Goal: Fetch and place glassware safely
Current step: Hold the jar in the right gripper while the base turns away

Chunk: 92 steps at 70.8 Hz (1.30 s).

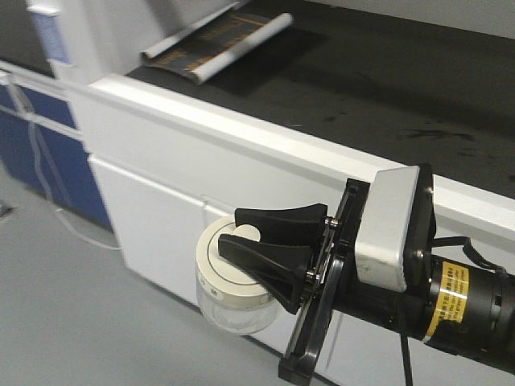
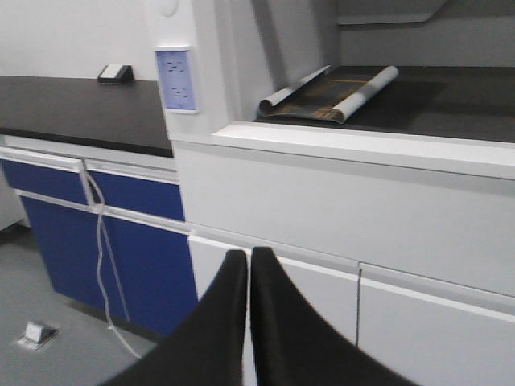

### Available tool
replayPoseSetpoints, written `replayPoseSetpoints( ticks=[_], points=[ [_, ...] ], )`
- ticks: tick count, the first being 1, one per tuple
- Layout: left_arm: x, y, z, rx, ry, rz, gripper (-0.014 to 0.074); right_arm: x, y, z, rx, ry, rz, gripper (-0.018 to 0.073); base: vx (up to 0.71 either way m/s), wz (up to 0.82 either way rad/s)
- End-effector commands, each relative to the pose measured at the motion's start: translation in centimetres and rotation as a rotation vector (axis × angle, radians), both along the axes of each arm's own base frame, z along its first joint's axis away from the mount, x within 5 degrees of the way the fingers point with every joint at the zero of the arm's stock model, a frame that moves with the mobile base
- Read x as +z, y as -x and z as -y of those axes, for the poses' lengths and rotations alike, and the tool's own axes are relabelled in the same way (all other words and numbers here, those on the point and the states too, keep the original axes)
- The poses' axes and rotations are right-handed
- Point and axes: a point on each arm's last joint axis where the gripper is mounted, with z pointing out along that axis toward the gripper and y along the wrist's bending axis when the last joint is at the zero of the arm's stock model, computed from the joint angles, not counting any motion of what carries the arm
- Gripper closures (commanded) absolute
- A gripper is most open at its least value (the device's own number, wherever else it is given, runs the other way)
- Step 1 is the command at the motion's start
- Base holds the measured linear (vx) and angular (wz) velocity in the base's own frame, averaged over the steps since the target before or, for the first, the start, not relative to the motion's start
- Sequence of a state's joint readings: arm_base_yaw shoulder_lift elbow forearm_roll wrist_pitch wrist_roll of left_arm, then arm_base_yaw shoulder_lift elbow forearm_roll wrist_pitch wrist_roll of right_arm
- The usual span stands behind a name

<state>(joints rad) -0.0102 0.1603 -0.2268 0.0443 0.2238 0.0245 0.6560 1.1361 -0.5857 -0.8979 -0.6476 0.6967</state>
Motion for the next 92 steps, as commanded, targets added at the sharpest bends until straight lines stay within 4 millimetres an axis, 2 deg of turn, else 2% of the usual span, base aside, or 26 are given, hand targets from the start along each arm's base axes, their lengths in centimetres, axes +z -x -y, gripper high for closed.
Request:
replayPoseSetpoints(
  ticks=[1,47,92],
  points=[
    [1.45,-0.02,0.06,-0.008,0.013,0.084,0.0603,2.30,0.52,0.00,0.038,-0.110,0.056,0.0559,-0.11,0.56],
    [1.45,-0.02,0.06,-0.008,0.013,0.084,0.0603,2.26,0.56,-0.02,0.043,-0.103,0.061,0.0559,-0.05,0.58],
    [1.45,-0.02,0.06,-0.008,0.013,0.084,0.0603,2.26,0.56,-0.02,0.043,-0.103,0.061,0.0559,0.16,0.63]
  ],
)
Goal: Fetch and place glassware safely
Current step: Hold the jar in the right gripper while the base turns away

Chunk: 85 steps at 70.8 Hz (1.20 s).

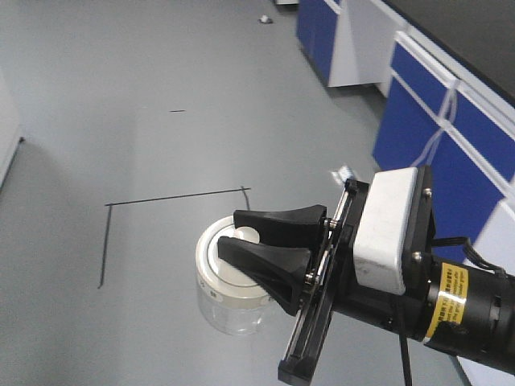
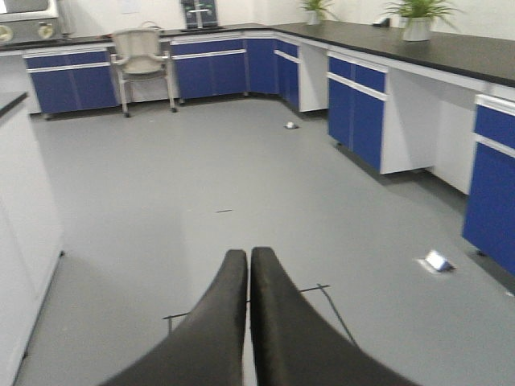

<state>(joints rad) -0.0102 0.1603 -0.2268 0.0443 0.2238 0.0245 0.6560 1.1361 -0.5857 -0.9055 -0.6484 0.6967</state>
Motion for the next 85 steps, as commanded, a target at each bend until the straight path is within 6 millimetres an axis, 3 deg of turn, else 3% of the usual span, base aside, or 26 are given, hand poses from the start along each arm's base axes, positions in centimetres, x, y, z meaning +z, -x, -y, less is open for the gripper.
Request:
replayPoseSetpoints(
  ticks=[1,37,85],
  points=[
    [1.45,-0.02,0.06,-0.008,0.013,0.084,0.0603,2.28,0.53,0.00,0.039,-0.108,0.056,0.0559,0.22,0.44],
    [1.45,-0.02,0.06,-0.008,0.013,0.084,0.0603,2.28,0.53,0.00,0.039,-0.108,0.056,0.0559,0.28,0.28],
    [1.45,-0.02,0.06,-0.008,0.013,0.084,0.0603,2.28,0.53,0.00,0.039,-0.108,0.056,0.0559,0.40,0.02]
  ],
)
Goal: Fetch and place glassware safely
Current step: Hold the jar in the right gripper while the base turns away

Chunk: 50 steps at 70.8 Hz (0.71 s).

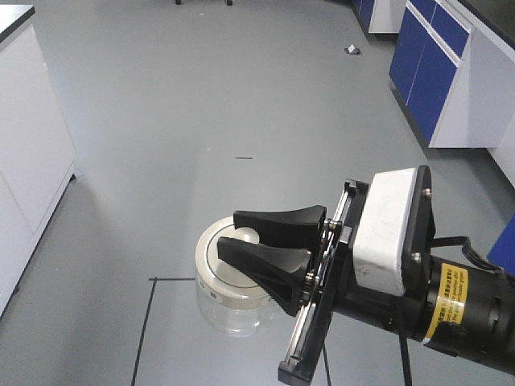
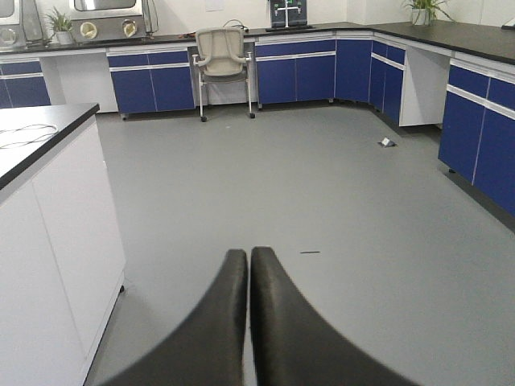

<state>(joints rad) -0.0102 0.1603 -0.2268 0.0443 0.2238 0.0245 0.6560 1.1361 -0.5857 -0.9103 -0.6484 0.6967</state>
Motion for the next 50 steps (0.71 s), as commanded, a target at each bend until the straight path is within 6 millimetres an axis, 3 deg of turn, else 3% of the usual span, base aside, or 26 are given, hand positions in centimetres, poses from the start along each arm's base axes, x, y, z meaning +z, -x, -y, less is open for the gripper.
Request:
replayPoseSetpoints(
  ticks=[1,50],
  points=[
    [1.45,-0.02,0.06,-0.008,0.013,0.084,0.0603,2.30,0.51,0.00,0.037,-0.111,0.053,0.0559,0.44,0.01],
    [1.44,-0.02,0.06,-0.008,0.013,0.083,0.0603,2.30,0.50,0.02,0.036,-0.111,0.054,0.0559,0.47,0.07]
  ],
)
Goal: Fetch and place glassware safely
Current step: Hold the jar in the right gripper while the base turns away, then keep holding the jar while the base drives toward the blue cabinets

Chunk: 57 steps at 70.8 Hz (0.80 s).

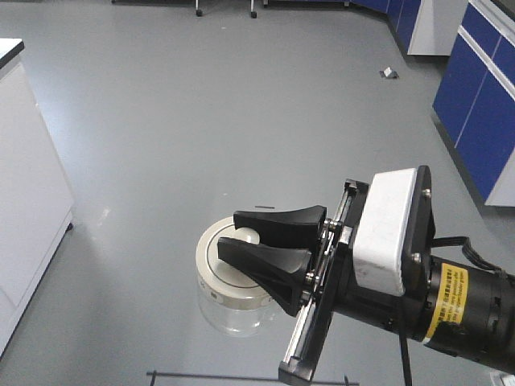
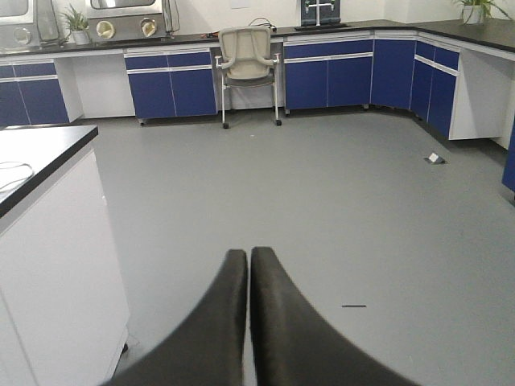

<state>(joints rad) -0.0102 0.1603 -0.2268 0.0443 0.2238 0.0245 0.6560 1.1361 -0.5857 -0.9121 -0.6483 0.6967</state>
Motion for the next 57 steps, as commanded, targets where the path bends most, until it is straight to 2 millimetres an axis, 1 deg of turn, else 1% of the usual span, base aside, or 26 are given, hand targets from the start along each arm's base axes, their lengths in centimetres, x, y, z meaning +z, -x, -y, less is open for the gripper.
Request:
replayPoseSetpoints(
  ticks=[1,57],
  points=[
    [1.44,-0.02,0.06,-0.008,0.013,0.083,0.0603,2.30,0.49,0.02,0.036,-0.112,0.053,0.0559,0.49,0.04],
    [1.42,-0.03,0.06,-0.008,0.013,0.080,0.0603,2.30,0.49,0.02,0.036,-0.112,0.053,0.0559,0.50,-0.02]
  ],
)
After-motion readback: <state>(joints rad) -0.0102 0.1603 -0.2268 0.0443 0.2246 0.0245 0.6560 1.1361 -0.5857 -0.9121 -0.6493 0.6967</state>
